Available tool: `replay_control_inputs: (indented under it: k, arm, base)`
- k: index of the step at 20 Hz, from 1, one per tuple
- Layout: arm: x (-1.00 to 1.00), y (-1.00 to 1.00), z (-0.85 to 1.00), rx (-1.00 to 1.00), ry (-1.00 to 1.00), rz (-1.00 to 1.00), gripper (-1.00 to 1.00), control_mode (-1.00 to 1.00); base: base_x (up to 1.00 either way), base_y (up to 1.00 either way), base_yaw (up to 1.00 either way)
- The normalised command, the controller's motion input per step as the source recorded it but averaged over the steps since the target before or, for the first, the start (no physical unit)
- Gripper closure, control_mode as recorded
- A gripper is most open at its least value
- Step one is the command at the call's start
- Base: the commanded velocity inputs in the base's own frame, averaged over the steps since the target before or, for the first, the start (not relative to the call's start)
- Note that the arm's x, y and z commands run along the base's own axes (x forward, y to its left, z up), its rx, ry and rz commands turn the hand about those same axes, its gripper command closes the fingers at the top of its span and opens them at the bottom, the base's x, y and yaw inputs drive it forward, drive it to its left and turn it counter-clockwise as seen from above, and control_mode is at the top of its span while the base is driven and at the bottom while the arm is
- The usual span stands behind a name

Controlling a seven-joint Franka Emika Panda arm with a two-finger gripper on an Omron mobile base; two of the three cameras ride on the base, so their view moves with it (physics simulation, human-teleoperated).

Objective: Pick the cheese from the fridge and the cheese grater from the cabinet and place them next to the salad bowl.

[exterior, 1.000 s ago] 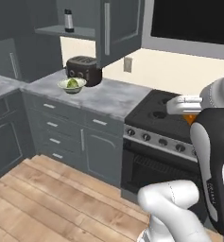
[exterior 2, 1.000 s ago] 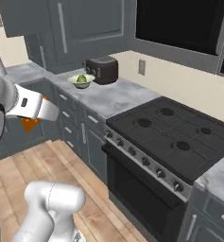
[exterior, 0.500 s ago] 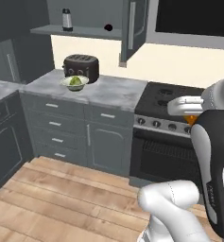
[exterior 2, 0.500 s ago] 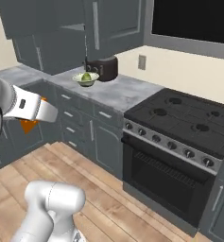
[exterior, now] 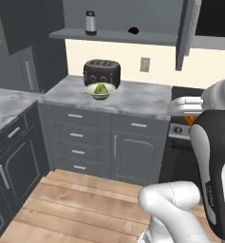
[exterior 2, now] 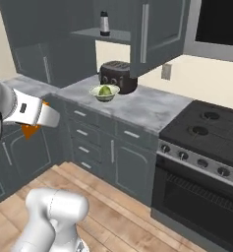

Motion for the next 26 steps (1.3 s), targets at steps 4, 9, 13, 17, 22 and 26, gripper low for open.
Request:
replay_control_inputs:
  k: [4, 9, 13, 17, 22, 26]
  arm:
    - [0.0, 0.0, 0.0, 0.0, 0.0, 0.0, 1.0, 1.0]
    - [0.0, 0.0, 0.0, 0.0, 0.0, 0.0, 1.0, 1.0]
    - [0.0, 0.0, 0.0, 0.0, 0.0, 0.0, 1.0, 1.0]
    - [0.0, 0.0, 0.0, 0.0, 0.0, 0.0, 1.0, 1.0]
    - [0.0, 0.0, 0.0, 0.0, 0.0, 0.0, 1.0, 1.0]
    - [0.0, 0.0, 0.0, 0.0, 0.0, 0.0, 1.0, 1.0]
  base:
    - [1.0, 1.0, -0.33]
    - [1.0, 1.0, -0.45]
    - [0.99, 0.74, -0.57]
    - [0.87, 0.14, -0.64]
    - [0.84, 0.1, -0.28]
    - [0.69, 0.11, -0.01]
